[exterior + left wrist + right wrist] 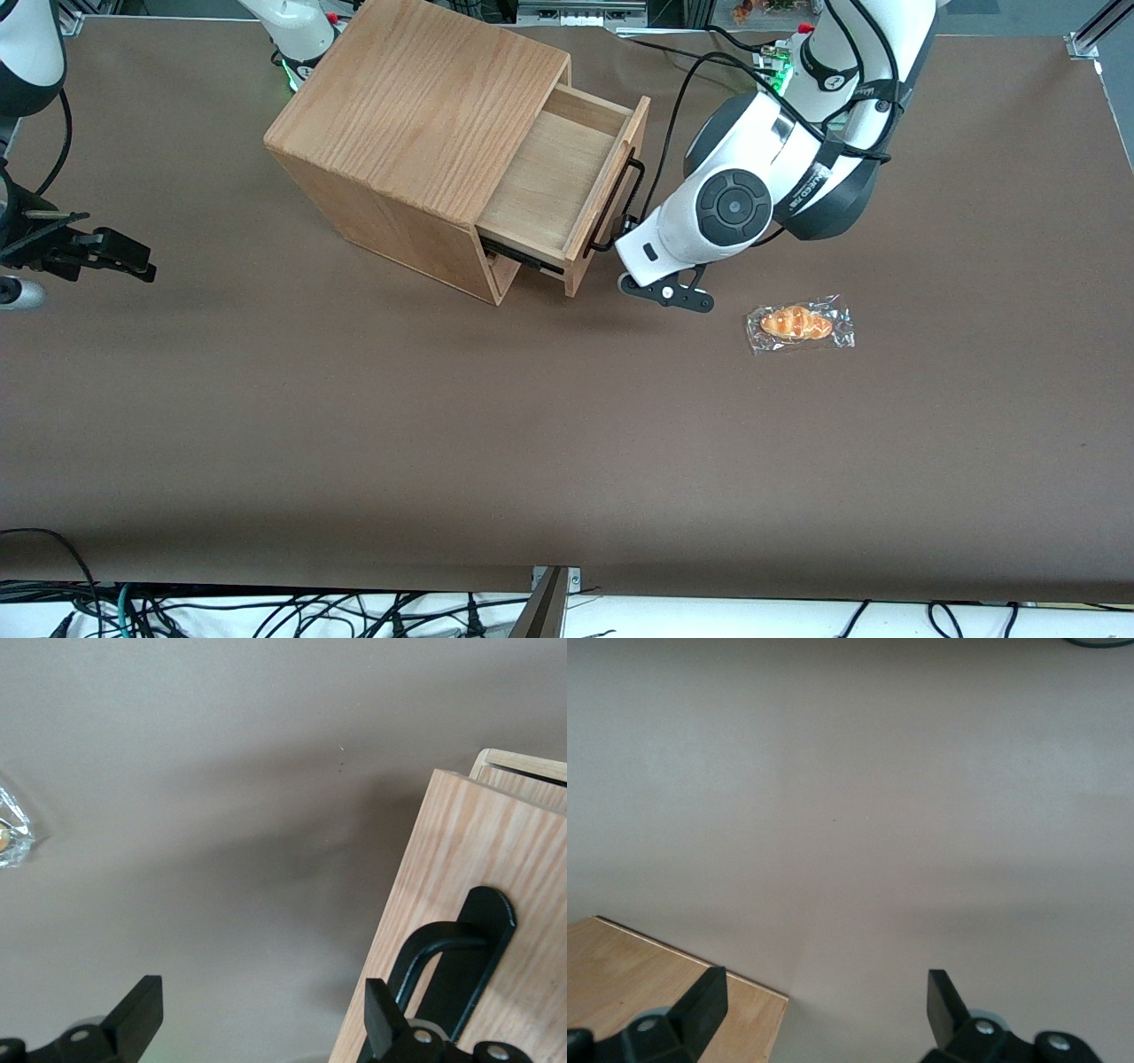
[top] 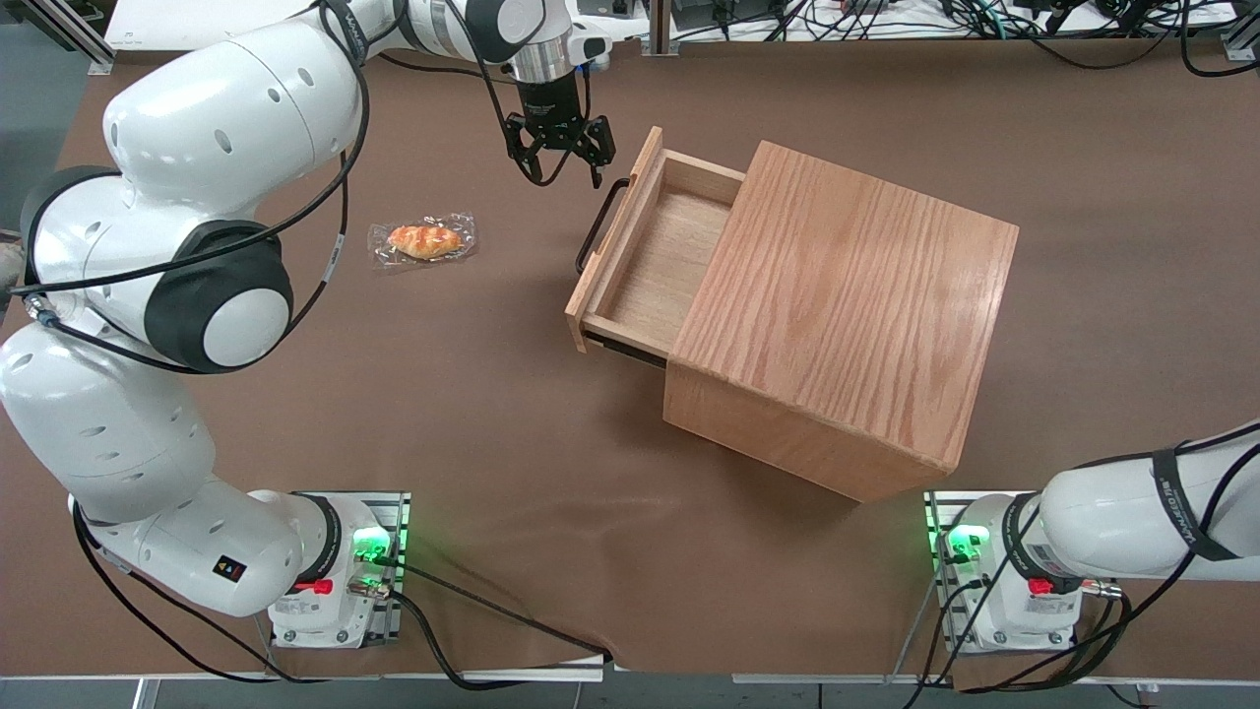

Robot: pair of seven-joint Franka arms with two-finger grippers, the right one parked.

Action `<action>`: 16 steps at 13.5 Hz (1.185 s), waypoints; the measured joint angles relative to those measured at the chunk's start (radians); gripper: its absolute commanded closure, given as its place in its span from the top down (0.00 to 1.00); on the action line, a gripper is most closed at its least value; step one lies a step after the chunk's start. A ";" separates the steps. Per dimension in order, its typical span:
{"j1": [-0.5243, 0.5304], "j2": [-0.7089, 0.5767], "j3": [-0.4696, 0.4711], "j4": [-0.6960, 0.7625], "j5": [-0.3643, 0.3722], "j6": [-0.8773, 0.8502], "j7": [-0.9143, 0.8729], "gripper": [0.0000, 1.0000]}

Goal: Open top drawer with left arm

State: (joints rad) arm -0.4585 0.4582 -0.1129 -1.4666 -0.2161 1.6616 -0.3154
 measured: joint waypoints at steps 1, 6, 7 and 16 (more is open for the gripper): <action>0.000 0.000 0.000 0.000 0.000 -0.003 0.000 1.00; 0.016 -0.005 0.003 0.000 0.000 -0.014 0.001 1.00; 0.029 -0.010 0.011 0.001 0.000 -0.014 0.001 1.00; 0.088 -0.097 0.260 0.035 0.001 -0.104 0.033 1.00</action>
State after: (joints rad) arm -0.3705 0.3611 0.1467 -1.4311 -0.2150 1.5574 -0.2824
